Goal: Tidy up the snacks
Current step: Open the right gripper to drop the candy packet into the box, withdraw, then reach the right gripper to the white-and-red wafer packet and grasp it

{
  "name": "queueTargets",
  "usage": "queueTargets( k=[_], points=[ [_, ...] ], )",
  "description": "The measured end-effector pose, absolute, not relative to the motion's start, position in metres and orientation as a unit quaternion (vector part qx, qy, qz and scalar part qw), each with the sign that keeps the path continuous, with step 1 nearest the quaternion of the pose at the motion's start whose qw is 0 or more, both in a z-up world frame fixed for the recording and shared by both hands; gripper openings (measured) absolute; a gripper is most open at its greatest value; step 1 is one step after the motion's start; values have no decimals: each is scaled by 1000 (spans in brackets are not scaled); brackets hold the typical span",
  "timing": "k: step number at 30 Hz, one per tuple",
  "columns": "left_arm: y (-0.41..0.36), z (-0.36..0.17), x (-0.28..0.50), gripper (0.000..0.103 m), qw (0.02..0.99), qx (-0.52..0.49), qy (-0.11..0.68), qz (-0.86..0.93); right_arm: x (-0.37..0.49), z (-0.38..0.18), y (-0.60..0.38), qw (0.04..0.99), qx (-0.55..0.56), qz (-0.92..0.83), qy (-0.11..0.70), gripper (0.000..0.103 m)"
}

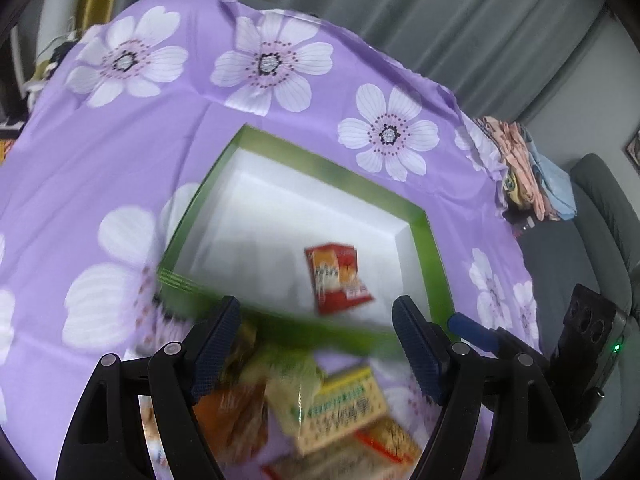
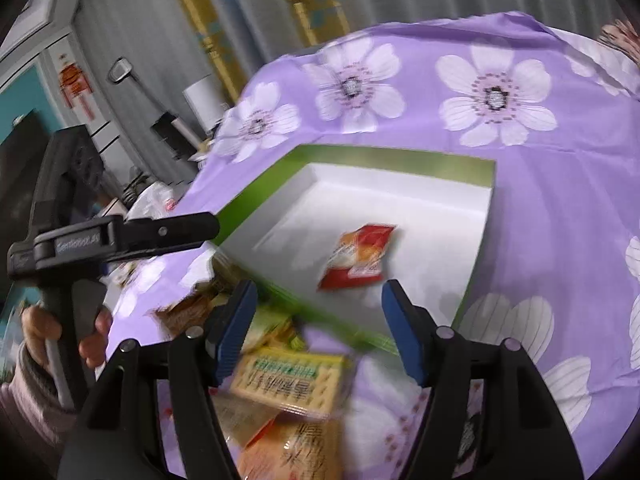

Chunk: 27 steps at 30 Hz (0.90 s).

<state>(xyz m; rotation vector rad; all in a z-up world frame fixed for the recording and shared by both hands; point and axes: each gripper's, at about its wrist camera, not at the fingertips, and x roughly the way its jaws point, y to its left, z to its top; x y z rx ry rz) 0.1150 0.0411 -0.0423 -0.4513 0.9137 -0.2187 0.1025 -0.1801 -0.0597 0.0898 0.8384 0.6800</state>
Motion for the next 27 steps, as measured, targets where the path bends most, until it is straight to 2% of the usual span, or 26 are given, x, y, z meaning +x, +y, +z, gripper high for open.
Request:
queueTargets(
  k=[8, 19, 27],
  points=[
    [63, -60, 43, 78, 846, -277, 449, -79, 45, -75, -180, 834, 12, 362, 417, 66],
    [60, -44, -23, 78, 859, -266, 434, -43, 12, -78, -163, 814, -35, 402, 417, 66],
    [53, -34, -33, 78, 873, -239, 423, -31, 13, -75, -148, 808, -53, 419, 411, 66]
  ],
)
